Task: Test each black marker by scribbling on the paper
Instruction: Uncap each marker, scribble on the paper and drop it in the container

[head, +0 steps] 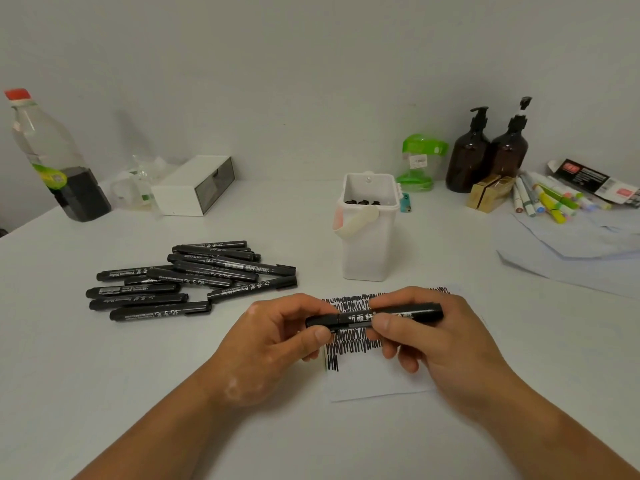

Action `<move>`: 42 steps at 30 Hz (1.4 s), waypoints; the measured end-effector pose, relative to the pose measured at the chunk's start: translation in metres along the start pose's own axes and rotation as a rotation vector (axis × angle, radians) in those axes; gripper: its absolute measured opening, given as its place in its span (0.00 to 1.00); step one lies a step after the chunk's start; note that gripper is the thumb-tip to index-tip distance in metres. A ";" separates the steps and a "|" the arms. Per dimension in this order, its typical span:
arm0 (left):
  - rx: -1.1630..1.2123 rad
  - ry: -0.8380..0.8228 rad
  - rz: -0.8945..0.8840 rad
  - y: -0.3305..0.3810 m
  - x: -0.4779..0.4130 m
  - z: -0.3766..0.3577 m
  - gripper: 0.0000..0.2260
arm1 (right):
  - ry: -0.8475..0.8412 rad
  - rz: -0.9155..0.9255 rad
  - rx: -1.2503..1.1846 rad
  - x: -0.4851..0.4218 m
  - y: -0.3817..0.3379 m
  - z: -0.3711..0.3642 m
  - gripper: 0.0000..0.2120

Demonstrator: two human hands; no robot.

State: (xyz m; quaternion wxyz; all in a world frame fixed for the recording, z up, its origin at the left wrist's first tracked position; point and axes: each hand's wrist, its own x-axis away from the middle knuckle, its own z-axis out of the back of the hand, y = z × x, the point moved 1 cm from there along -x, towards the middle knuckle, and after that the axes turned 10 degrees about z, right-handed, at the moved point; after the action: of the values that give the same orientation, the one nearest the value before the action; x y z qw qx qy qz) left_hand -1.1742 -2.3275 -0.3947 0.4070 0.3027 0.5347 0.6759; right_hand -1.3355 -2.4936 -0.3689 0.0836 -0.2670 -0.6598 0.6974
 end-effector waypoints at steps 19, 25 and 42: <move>0.180 -0.037 0.024 0.005 0.003 -0.023 0.11 | 0.034 0.101 0.220 0.004 0.000 -0.014 0.07; 0.181 -0.052 0.012 0.008 0.005 -0.023 0.12 | 0.031 0.120 0.218 0.005 -0.001 -0.016 0.14; 0.297 0.033 -0.051 0.006 -0.004 -0.015 0.15 | 0.059 0.060 0.014 0.001 0.002 -0.016 0.04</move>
State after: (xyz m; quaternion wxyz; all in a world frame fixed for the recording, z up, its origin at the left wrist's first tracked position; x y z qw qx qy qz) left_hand -1.1866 -2.3387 -0.3928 0.3659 0.3347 0.6428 0.5838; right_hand -1.3279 -2.4797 -0.3711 0.0839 -0.3063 -0.6439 0.6960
